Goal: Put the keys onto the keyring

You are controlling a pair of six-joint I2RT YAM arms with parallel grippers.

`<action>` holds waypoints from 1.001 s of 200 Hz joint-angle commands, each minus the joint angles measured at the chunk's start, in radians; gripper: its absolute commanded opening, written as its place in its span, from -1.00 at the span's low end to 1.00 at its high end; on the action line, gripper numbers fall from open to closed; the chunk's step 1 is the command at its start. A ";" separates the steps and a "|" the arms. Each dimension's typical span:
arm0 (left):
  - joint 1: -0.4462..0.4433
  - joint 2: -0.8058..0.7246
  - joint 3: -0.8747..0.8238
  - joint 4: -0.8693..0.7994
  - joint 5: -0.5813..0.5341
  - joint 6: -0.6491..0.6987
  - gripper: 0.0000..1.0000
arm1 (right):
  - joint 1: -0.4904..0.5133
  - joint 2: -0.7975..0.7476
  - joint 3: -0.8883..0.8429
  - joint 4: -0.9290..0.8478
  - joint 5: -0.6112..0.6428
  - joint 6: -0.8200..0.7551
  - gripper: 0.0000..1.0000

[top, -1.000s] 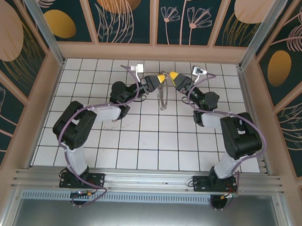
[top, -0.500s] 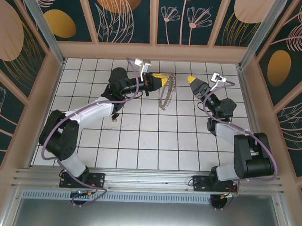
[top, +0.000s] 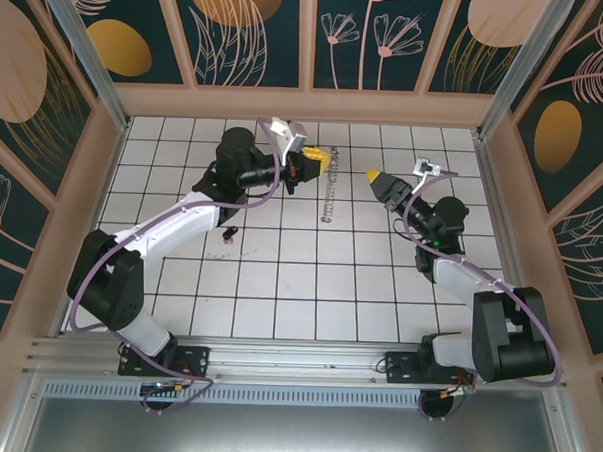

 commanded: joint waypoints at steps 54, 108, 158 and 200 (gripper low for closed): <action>0.003 -0.081 -0.007 -0.082 -0.126 0.161 -1.00 | 0.042 0.012 0.026 -0.065 -0.033 -0.087 -0.08; 0.004 -0.096 -0.026 -0.089 -0.205 0.196 -1.00 | 0.095 0.019 0.025 -0.106 -0.020 -0.121 -0.07; 0.009 -0.101 -0.037 -0.077 -0.316 0.198 -1.00 | 0.232 -0.013 0.028 -0.267 0.058 -0.239 -0.09; 0.077 -0.085 -0.049 0.006 -0.348 0.109 -1.00 | 0.362 -0.028 0.001 -0.342 0.138 -0.297 -0.11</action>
